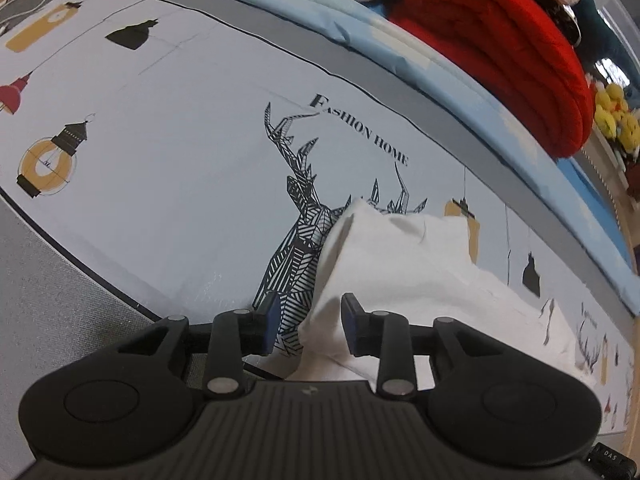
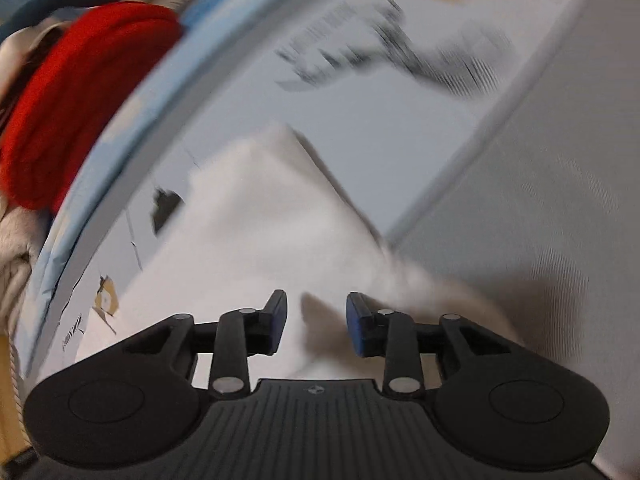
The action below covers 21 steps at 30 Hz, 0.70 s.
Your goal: Fold small clothes
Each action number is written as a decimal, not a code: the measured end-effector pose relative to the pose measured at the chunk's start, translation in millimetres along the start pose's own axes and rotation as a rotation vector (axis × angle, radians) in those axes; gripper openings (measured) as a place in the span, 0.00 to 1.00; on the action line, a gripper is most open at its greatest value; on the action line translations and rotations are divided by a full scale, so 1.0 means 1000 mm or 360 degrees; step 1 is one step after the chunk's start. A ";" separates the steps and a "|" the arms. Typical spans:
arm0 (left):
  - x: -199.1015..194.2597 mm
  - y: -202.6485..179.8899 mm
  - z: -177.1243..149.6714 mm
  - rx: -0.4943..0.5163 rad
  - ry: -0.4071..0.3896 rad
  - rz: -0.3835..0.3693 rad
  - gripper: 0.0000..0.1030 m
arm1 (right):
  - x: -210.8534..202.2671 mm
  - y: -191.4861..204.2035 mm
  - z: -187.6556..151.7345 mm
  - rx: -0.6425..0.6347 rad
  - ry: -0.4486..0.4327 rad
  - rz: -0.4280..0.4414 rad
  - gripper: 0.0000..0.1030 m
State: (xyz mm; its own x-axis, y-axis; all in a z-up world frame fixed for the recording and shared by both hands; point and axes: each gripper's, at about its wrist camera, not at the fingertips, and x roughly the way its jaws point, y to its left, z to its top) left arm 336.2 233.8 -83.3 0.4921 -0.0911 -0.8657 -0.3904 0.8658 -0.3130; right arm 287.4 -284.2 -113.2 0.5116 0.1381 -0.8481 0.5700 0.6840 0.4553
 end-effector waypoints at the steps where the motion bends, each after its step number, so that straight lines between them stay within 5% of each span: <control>1: 0.001 -0.001 -0.001 0.0010 0.0000 0.0004 0.35 | 0.003 -0.004 -0.003 0.0040 0.0020 -0.0007 0.36; 3: 0.003 -0.005 -0.004 0.0032 0.0009 0.0002 0.33 | 0.010 -0.009 -0.002 0.0092 0.0063 0.0022 0.37; 5: 0.004 -0.009 -0.008 0.0063 0.0014 -0.0004 0.08 | 0.013 -0.013 0.003 0.0133 0.0046 0.0039 0.37; 6: 0.002 -0.012 -0.009 0.0088 0.0005 -0.0002 0.03 | 0.014 -0.014 0.006 0.0128 0.0029 0.0020 0.35; 7: -0.002 -0.014 -0.010 0.0117 -0.0017 0.0003 0.01 | 0.013 -0.014 0.008 0.0123 0.0022 0.0005 0.20; 10: -0.027 -0.020 -0.012 0.0138 -0.0111 -0.0031 0.01 | 0.007 -0.018 0.015 0.0159 0.0023 0.0051 0.04; 13: -0.047 -0.025 -0.020 0.0167 -0.0143 -0.0074 0.01 | -0.012 -0.017 0.022 0.0128 -0.0081 0.0085 0.03; 15: -0.039 -0.024 -0.030 0.0182 -0.0046 -0.0022 0.01 | -0.021 -0.016 0.028 0.0093 -0.0140 0.0032 0.03; 18: -0.018 -0.012 -0.037 0.0086 0.0083 0.0070 0.01 | -0.010 -0.025 0.030 0.0117 -0.0032 -0.0065 0.04; 21: -0.028 -0.022 -0.036 0.0215 -0.0072 0.0159 0.03 | -0.003 -0.027 0.021 0.0095 0.0061 -0.0163 0.08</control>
State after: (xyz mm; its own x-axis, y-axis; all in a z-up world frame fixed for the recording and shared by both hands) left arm 303.3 199.8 -66.2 0.4918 0.0180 -0.8705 -0.3323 0.9280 -0.1685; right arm 283.6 -318.5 -117.1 0.4246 0.0979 -0.9001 0.6559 0.6520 0.3803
